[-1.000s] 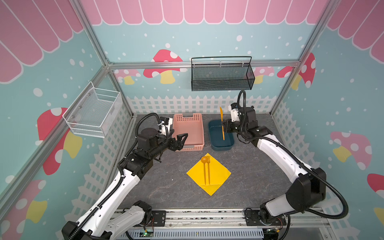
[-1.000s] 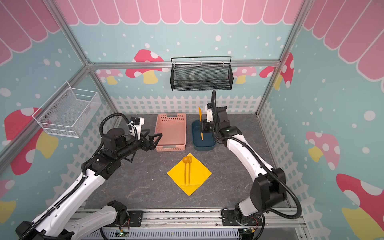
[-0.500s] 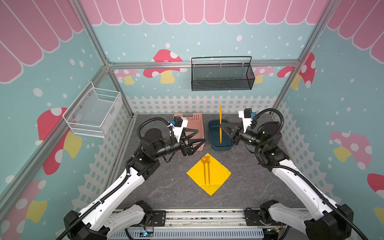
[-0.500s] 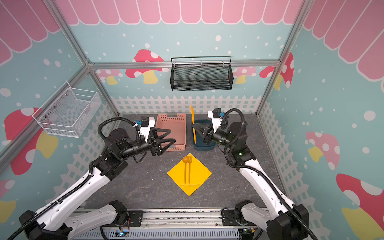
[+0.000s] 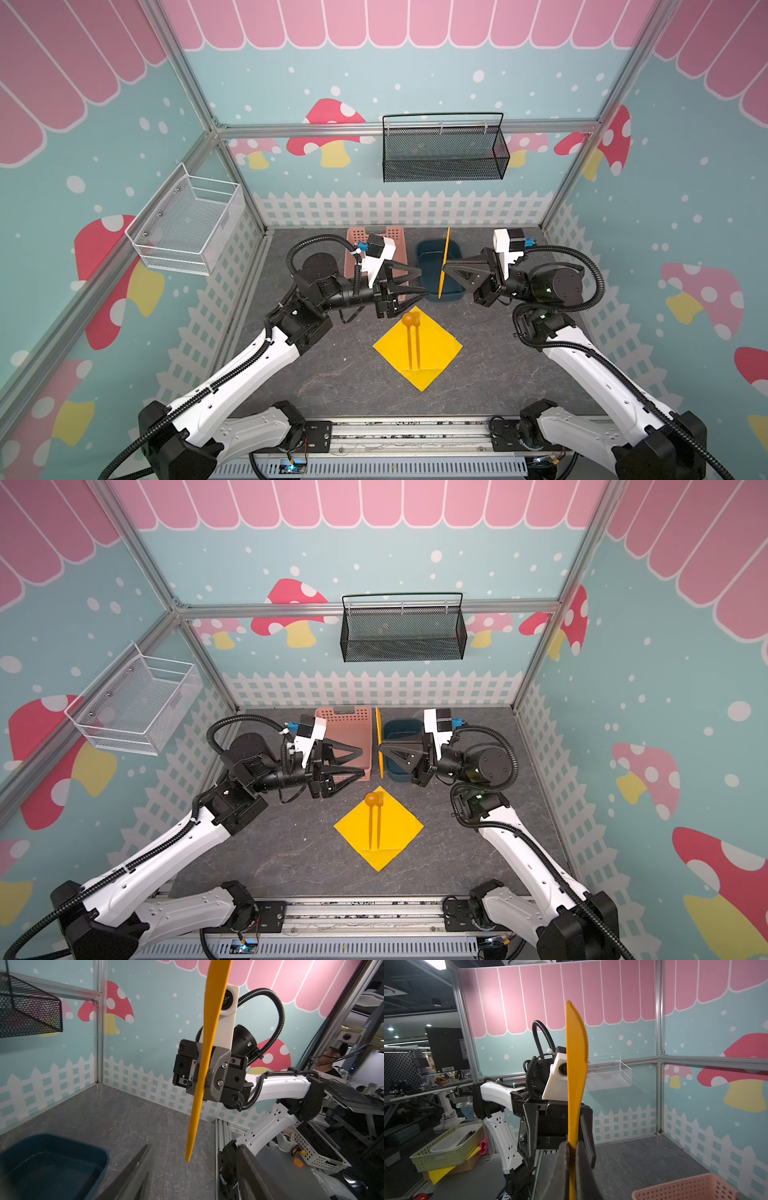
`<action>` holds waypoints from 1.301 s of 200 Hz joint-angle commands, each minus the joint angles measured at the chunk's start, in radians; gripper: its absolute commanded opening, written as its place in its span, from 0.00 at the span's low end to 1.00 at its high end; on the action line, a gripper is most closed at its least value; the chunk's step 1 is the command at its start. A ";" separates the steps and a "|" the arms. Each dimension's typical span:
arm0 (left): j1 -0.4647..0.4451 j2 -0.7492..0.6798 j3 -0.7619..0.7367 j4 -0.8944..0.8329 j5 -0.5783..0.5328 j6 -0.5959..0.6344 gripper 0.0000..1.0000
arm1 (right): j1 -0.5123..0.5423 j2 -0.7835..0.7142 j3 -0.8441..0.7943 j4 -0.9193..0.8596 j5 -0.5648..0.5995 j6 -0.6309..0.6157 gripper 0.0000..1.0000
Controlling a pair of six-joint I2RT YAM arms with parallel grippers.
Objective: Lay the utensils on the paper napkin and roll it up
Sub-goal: 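Grasp the upright knife with the left gripper beside the right gripper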
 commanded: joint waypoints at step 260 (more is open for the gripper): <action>-0.105 0.074 0.099 0.008 0.019 0.152 0.13 | 0.038 0.009 -0.003 0.065 -0.067 0.108 0.00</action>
